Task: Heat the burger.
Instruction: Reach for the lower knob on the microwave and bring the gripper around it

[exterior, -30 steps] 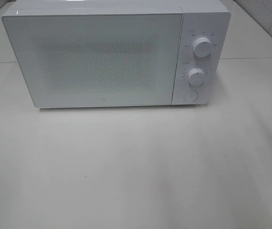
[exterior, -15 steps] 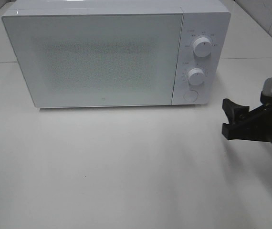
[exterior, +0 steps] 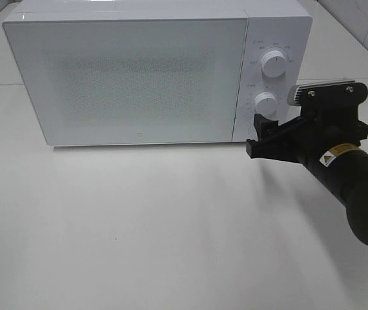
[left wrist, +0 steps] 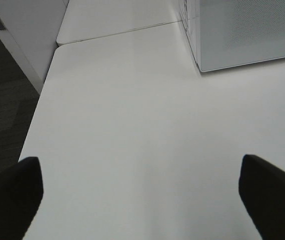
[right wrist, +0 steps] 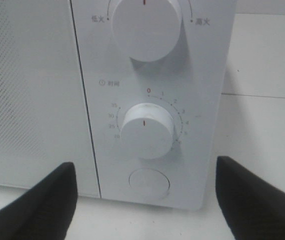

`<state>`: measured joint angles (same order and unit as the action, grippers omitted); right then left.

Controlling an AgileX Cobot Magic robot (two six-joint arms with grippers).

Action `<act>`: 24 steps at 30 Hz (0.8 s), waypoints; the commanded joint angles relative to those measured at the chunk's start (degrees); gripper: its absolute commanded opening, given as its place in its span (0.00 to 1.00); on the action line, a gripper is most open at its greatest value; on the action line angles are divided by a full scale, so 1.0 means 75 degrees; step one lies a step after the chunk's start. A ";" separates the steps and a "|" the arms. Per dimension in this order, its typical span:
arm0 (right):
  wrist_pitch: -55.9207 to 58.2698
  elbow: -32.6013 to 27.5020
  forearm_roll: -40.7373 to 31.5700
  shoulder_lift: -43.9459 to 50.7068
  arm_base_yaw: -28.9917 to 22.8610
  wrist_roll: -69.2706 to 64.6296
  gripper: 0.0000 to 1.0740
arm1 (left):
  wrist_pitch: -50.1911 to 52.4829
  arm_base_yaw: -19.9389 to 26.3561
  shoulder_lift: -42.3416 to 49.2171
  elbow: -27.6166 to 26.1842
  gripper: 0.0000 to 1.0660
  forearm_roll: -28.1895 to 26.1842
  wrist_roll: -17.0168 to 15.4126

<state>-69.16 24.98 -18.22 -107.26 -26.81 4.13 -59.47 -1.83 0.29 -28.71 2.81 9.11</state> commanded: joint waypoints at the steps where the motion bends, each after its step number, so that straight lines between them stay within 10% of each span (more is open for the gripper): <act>1: -0.1497 0.0519 -0.0015 -0.0298 -0.0008 0.0061 0.71 | 0.0076 0.0031 0.0160 0.0015 0.95 0.0015 0.0008; 24: -0.1299 0.1543 -0.0328 -0.1077 -0.0008 0.0688 0.71 | 0.0084 0.0031 0.0160 0.0015 0.95 0.0053 0.0008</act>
<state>-69.21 35.87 -20.51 -115.16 -26.81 8.59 -59.47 -1.83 0.29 -28.71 2.98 9.11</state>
